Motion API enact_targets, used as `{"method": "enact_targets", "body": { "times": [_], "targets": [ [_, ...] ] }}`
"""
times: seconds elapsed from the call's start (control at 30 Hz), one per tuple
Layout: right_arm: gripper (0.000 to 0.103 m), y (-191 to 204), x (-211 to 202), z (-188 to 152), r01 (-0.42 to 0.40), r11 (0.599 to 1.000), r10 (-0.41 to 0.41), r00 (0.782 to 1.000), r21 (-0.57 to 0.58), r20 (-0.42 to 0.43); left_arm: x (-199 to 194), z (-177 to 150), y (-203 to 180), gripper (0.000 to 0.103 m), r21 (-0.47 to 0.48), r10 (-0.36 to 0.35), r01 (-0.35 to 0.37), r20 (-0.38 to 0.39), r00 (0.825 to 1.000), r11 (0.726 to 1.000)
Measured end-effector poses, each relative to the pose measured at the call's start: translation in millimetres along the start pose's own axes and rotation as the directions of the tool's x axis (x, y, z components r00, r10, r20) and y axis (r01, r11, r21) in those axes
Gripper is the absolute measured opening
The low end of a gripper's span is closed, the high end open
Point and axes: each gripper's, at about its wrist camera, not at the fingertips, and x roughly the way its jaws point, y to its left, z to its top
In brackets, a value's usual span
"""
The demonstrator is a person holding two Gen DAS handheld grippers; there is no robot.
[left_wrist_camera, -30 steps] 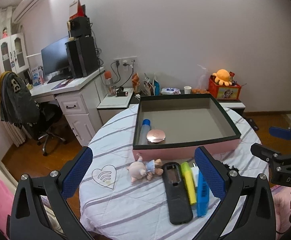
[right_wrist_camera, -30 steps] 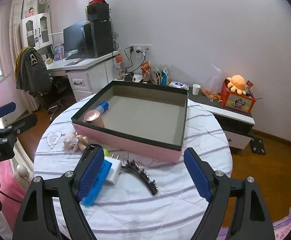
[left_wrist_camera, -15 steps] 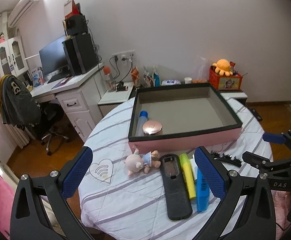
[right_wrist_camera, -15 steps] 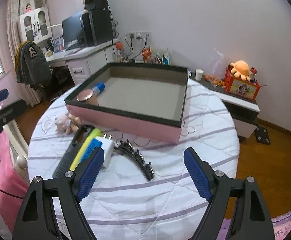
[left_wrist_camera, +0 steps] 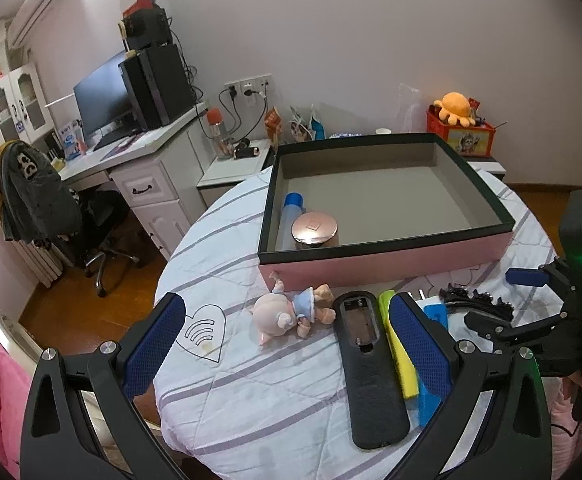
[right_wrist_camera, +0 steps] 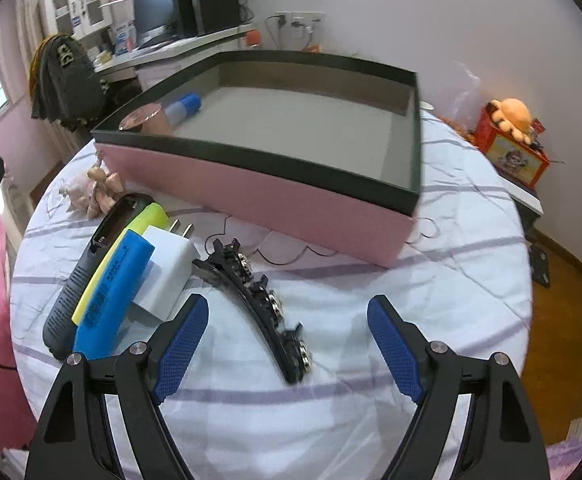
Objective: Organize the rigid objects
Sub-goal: 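Move the right gripper to the black hair clip and grasp it, then carry the black hair clip into the box and open the right gripper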
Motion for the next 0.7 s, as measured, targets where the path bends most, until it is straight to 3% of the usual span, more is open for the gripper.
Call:
{"method": "enact_targets", "body": {
  "times": [0.07,0.17,0.33,0.4,0.7],
  "targets": [
    [0.083,2,7,2,-0.003,1.000,0.002,1.000,-0.026,-0.019,4,0,1,0.103,-0.002,-0.002,0.002,-0.005,1.000,1.000],
    [0.070,3,13,5,-0.003,0.998,0.001,1.000,-0.060,-0.030,9,0,3,0.103,-0.001,-0.005,0.005,-0.017,1.000,1.000],
    [0.032,9,9,9,-0.049,0.995,0.044,0.998,-0.092,-0.052,11,-1,6,0.103,-0.006,-0.017,0.017,-0.021,1.000,1.000],
    [0.022,13,7,10,-0.062,0.994,0.056,0.997,-0.092,-0.061,11,-1,7,0.103,-0.010,-0.024,0.024,-0.019,1.000,1.000],
    [0.019,11,-20,10,-0.090,0.996,0.090,0.996,0.008,-0.025,13,2,13,0.103,-0.021,-0.061,0.061,-0.008,0.998,0.998]
  ]
}}
